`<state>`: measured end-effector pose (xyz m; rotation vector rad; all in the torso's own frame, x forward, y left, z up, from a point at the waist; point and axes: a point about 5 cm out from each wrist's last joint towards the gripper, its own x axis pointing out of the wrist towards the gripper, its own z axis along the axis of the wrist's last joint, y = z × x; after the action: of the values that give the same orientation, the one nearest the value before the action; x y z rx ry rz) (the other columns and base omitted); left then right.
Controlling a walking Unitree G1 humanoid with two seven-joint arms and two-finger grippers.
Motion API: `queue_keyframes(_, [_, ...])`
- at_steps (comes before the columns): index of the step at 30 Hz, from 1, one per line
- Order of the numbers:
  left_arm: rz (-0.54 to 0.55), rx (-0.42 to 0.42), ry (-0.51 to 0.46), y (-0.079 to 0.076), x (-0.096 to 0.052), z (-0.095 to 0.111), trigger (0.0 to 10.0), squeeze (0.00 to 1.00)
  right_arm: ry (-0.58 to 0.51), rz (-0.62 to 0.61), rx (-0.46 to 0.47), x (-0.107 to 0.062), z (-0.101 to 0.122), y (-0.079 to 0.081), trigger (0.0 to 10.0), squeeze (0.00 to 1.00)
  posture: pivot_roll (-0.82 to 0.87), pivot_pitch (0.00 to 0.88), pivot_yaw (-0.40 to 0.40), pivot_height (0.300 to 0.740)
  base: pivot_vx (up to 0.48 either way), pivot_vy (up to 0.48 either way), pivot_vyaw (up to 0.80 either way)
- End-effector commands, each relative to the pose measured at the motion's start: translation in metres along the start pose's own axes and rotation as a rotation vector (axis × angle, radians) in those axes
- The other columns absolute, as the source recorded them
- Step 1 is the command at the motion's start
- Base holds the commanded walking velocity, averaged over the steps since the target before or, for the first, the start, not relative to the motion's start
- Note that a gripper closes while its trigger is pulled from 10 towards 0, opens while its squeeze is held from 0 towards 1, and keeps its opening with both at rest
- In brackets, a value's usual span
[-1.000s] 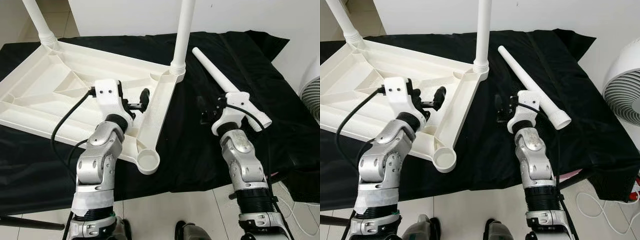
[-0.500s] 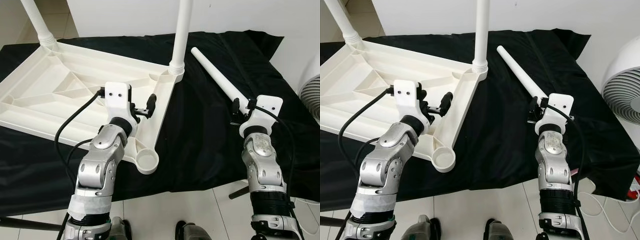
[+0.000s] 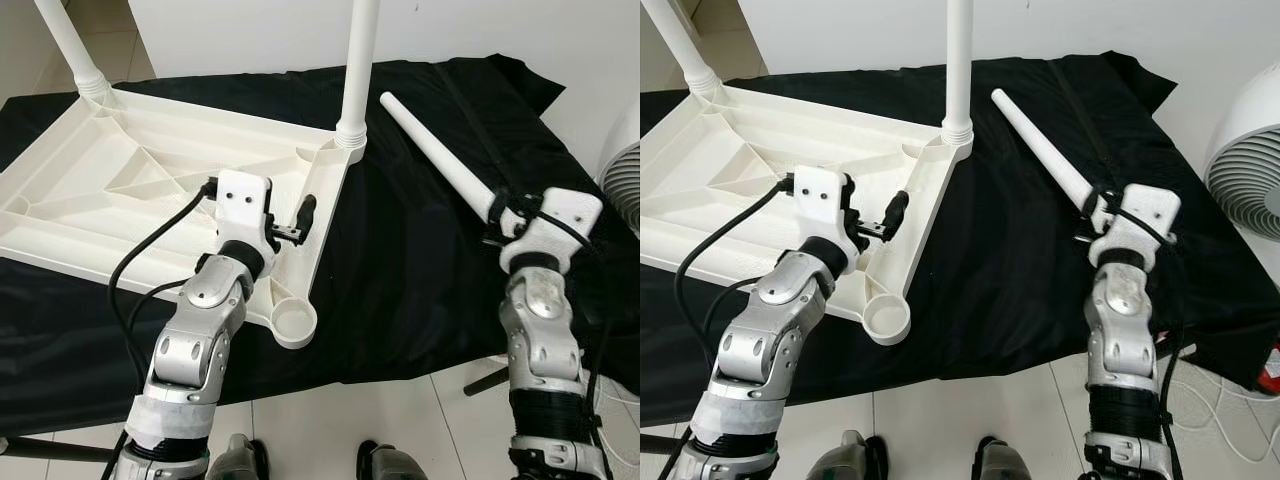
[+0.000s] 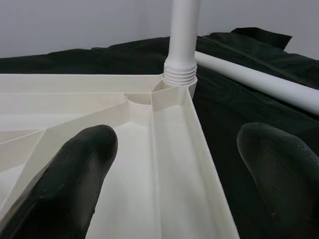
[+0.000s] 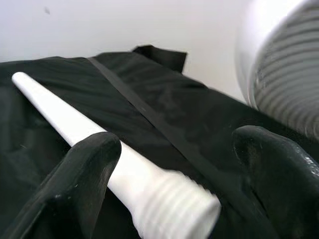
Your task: Building children table
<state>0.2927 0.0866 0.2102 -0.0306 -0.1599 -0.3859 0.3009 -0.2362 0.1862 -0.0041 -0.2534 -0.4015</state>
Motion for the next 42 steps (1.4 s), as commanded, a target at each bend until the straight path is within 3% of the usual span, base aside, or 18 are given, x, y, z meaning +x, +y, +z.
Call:
queue_keyframes(1, [-0.121, 0.005, -0.007, -0.007, -0.002, 0.0, 10.0, 0.0, 0.026, 0.005, 0.064, -0.007, -0.006, 0.001, 10.0, 0.0, -0.1, 0.167, 0.076, 0.74, 0.0, 0.0, 0.0])
queue_keyframes(2, [-0.122, 0.009, -0.005, -0.006, -0.002, 0.0, 10.0, 0.0, 0.031, 0.016, 0.114, -0.013, -0.009, 0.003, 10.0, 0.0, -0.1, 0.168, 0.078, 0.74, 0.0, 0.0, 0.0])
queue_keyframes(8, [-0.121, 0.014, -0.005, -0.006, -0.004, 0.0, 10.0, 0.0, 0.033, 0.031, 0.194, -0.023, -0.011, 0.006, 10.0, 0.0, -0.1, 0.167, 0.081, 0.74, 0.0, 0.0, 0.0])
queue_keyframes(14, [-0.113, 0.015, -0.007, -0.004, -0.003, 0.0, 10.0, 0.0, 0.062, 0.102, 0.305, -0.026, -0.014, 0.014, 10.0, 0.0, -0.1, 0.164, 0.084, 0.74, 0.0, 0.0, 0.0])
queue_keyframes(25, [-0.111, 0.022, -0.014, -0.003, -0.001, 0.003, 10.0, 0.0, 0.094, 0.077, 0.361, -0.023, -0.02, 0.005, 10.0, 0.0, -0.1, 0.171, 0.091, 0.74, 0.0, 0.0, 0.0])
queue_keyframes(42, [-0.1, 0.014, -0.006, -0.002, 0.0, 0.002, 10.0, 0.0, 0.02, 0.059, 0.424, -0.029, -0.012, 0.001, 10.0, 0.0, -0.1, 0.167, 0.092, 0.74, 0.0, 0.0, 0.0])
